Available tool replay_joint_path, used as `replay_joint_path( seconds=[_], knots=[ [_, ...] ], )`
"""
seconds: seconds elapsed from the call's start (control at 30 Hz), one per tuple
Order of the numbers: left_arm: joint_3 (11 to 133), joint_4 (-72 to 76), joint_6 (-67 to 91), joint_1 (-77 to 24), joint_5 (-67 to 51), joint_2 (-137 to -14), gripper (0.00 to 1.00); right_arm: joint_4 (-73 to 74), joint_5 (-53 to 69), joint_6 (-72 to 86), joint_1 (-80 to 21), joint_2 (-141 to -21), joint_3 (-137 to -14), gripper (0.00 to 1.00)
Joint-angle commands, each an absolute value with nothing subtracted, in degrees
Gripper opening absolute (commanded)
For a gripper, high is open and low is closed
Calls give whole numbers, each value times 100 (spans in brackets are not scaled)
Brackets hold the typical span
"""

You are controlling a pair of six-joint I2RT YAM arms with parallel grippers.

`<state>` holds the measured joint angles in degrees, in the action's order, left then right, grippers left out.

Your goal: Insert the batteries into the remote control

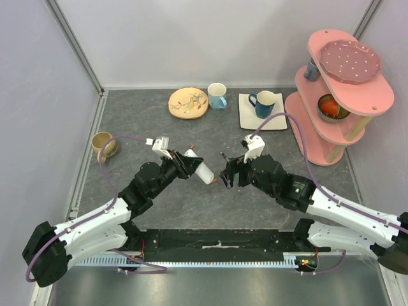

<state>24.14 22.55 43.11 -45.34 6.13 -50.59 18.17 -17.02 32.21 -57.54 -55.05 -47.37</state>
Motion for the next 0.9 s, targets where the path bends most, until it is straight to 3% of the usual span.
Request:
replay_joint_path(
  seconds=[0.0, 0.17, 0.37, 0.7, 0.8, 0.87],
  knots=[
    [1857, 3083, 3964, -4509, 1150, -4764, 2, 634, -2012, 4306, -5766, -5186, -3965, 89],
    [1301, 3655, 3929, -4509, 1898, -4693, 2, -104, -1881, 4570, -5757, -5106, -3402, 88],
    [1151, 4131, 3622, -4509, 2250, -5115, 2, -922, -1406, 4921, -5739, -5737, -3243, 65],
    [1064, 4403, 3709, -4509, 2004, -5054, 2, -2056, -1301, 5116, -5687, -5889, -2777, 43],
    [993, 4588, 3866, -4500, 2021, -5062, 2, -2144, -1275, 5063, -5669, -5889, -2760, 42],
    [818, 5208, 3859, -4500, 1944, -5273, 2, -2188, -1257, 4992, -5660, -5941, -2777, 53]
  ],
)
